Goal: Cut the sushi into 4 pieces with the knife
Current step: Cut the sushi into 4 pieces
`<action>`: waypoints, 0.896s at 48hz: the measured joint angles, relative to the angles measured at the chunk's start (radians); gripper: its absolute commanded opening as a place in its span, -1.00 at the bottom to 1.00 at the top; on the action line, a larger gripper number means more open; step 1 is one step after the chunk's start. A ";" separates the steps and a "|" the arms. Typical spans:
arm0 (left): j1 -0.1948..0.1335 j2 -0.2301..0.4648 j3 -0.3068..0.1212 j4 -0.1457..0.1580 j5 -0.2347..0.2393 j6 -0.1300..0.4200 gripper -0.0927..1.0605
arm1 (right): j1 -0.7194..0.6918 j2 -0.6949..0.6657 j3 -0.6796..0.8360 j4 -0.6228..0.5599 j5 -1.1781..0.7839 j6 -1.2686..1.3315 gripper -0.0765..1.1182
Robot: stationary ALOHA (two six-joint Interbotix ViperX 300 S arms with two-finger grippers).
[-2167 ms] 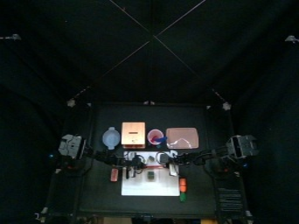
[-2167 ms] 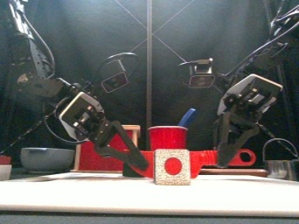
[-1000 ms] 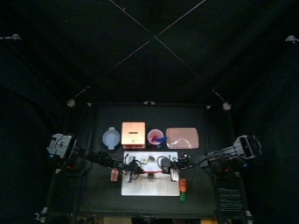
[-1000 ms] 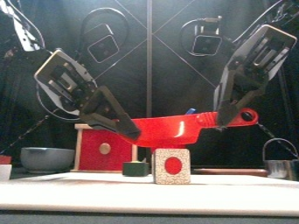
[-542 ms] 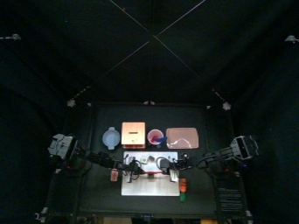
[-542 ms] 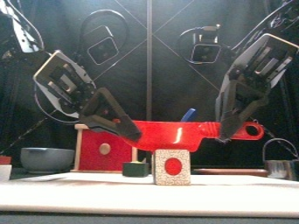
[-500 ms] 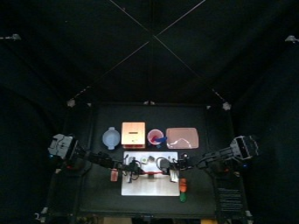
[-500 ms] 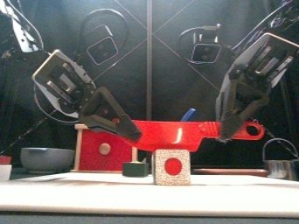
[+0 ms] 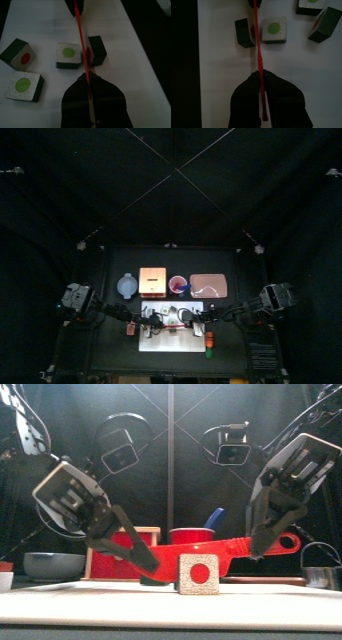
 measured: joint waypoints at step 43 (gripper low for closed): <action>0.109 0.038 -0.009 0.029 0.002 0.009 -0.49 | -0.061 0.057 -0.011 -0.052 0.003 -0.003 -0.77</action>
